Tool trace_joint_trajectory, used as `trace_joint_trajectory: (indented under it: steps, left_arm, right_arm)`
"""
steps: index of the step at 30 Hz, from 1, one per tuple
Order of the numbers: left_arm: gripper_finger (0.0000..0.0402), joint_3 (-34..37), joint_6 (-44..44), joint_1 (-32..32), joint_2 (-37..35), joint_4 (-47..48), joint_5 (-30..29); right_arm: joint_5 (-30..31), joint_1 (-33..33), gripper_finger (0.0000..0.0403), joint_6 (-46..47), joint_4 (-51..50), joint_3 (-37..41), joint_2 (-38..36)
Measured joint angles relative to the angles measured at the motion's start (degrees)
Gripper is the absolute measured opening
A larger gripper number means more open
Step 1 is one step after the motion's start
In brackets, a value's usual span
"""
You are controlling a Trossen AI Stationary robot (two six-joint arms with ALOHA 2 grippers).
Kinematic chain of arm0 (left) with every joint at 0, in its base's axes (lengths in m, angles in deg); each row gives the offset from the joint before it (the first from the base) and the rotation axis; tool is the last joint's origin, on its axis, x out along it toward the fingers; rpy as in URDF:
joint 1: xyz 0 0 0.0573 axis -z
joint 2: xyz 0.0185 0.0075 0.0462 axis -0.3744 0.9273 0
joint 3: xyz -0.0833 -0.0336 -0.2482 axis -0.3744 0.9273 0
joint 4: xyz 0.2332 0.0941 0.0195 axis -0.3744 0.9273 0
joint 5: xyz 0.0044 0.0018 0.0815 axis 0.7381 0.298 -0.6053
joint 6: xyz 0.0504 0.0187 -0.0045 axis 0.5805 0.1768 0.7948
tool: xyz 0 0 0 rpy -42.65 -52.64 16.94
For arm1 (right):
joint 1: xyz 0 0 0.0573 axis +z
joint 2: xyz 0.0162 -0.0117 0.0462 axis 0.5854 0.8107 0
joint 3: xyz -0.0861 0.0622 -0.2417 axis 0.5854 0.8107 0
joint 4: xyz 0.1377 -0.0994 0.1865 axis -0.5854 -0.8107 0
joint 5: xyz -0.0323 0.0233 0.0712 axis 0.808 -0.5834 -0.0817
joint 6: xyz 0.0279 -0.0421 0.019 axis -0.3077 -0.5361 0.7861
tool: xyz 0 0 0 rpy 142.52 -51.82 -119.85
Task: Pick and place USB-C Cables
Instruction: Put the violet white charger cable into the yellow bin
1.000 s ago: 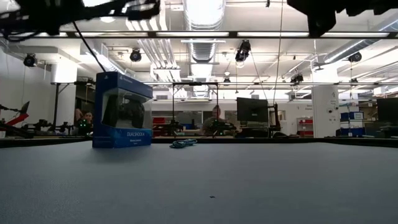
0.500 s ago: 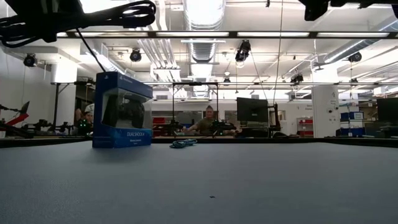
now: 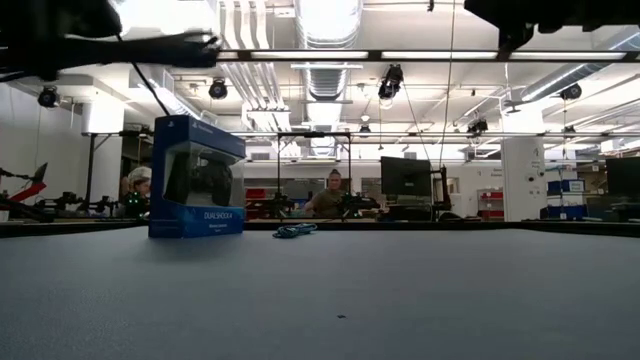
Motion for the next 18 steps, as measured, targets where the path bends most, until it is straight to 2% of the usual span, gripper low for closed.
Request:
trace_joint_trajectory:
  steps: [5,10,13,18]
  left_arm:
    - [0.0018,0.04,0.07,0.13,0.02,7.27,6.02]
    - [0.0017,0.43,1.71,0.28,0.02,16.07,9.24]
    - [0.0012,0.98,6.13,0.96,0.07,15.97,10.96]
    - [0.0011,0.26,5.79,3.37,0.52,13.78,13.10]
  right_arm:
    - [0.00,-0.02,0.0093,1.11,-0.24,2.73,-2.65]
    - [0.04,-0.02,0.0095,2.16,-0.26,5.40,-3.77]
    - [0.05,-0.02,0.0094,3.02,-0.26,6.44,-3.85]
    - [0.09,-0.02,0.0091,2.68,0.16,6.85,-4.08]
